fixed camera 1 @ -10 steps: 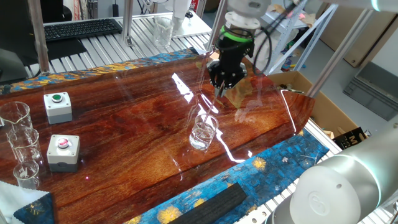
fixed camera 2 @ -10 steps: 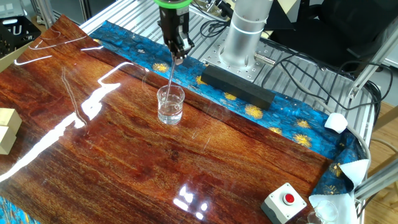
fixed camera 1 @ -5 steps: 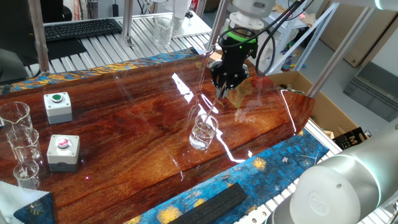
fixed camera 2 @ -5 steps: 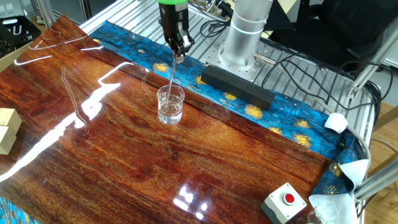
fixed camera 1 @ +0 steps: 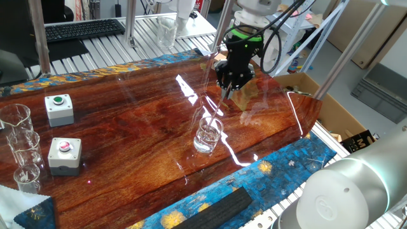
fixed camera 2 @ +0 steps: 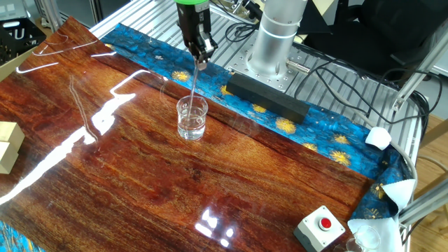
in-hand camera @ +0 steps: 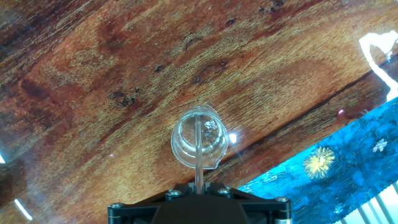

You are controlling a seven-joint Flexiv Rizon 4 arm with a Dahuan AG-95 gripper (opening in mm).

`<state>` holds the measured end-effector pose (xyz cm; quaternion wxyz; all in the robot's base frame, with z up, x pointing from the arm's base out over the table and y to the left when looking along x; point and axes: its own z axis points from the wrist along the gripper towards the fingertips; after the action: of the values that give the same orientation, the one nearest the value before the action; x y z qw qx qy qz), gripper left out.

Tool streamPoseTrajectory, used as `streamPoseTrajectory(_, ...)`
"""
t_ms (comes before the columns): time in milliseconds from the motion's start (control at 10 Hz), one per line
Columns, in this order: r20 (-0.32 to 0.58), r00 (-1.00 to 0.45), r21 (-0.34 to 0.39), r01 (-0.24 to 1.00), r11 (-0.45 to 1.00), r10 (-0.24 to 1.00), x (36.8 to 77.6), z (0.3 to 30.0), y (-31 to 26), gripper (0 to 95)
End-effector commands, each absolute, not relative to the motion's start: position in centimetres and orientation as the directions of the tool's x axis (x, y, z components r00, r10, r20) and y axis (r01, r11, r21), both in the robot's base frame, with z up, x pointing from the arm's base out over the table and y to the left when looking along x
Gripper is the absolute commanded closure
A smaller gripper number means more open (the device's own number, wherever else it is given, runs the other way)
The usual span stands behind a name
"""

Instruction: Stir the beaker with a glass rod

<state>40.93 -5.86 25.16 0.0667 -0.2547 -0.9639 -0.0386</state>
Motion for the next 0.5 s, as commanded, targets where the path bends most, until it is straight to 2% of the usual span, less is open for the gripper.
streamPoseTrajectory(100,0.153,-0.856,0.035,0.503,0.863,0.493,40.91,25.14,-5.82,76.0)
streamPoseTrajectory(200,0.158,-0.855,0.031,0.504,0.863,0.494,40.91,25.14,-5.82,76.0)
streamPoseTrajectory(300,0.16,-0.854,0.028,0.505,0.863,0.495,40.91,25.14,-5.82,57.0)
streamPoseTrajectory(500,0.162,-0.853,0.027,0.506,0.862,0.495,40.9,25.15,-5.82,57.0)
